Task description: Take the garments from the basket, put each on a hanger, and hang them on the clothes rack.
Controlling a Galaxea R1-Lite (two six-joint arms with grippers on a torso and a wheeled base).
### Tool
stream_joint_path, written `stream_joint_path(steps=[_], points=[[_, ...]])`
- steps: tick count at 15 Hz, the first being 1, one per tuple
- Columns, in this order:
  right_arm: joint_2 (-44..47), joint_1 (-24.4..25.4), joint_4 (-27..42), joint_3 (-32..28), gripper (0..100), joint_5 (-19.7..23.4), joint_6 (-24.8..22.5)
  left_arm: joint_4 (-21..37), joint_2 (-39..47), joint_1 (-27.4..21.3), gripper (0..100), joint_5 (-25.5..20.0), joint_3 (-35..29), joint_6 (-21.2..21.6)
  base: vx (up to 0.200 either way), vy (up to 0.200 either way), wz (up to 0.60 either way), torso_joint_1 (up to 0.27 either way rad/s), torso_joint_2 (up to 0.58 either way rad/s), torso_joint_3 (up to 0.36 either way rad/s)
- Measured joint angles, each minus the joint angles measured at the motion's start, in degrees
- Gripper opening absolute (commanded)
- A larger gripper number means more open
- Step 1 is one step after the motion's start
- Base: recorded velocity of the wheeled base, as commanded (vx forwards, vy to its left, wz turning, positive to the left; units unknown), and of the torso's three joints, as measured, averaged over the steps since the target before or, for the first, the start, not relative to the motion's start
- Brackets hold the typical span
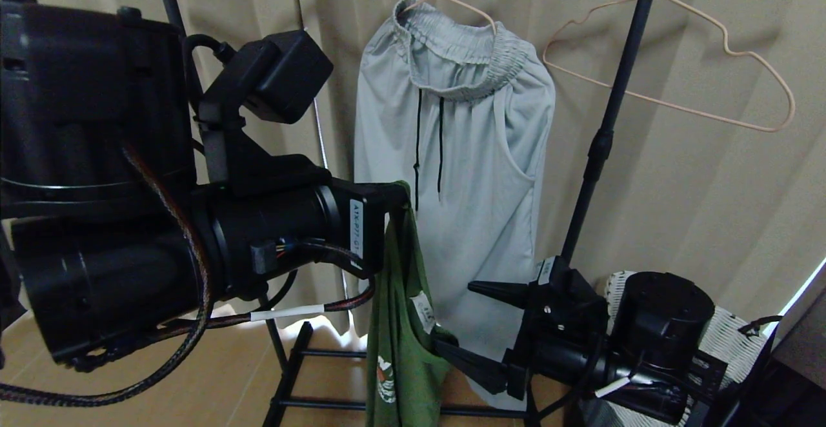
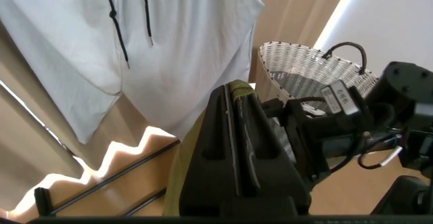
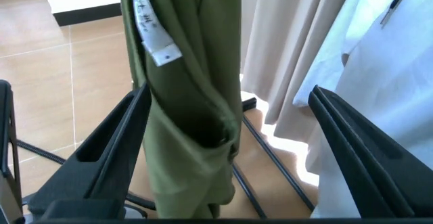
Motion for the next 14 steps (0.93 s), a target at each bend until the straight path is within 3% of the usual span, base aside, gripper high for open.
stream_joint_path(steps=[8, 9, 14], points=[[2.2, -0.3, 0.1, 0.9, 100, -0.7, -0.2, -1.6, -2.1, -0.1, 0, -0.2, -0.9, -0.1, 0.000, 0.000, 0.00, 0.000, 0.00, 0.000], [2.2, -0.8, 0.0, 1.6, 0, -1.2, -0.2, -1.6, -2.6, -0.1, 0, -0.3, -0.9, 0.0, 0.000, 0.000, 0.00, 0.000, 0.00, 0.000], [0.3, -3.6, -1.7, 5.1, 0, -2.2, -0.9, -1.3, -4.3, 0.4, 0, -0.2, 0.0, 1.6, 0.000, 0.000, 0.00, 0.000, 0.00, 0.000]])
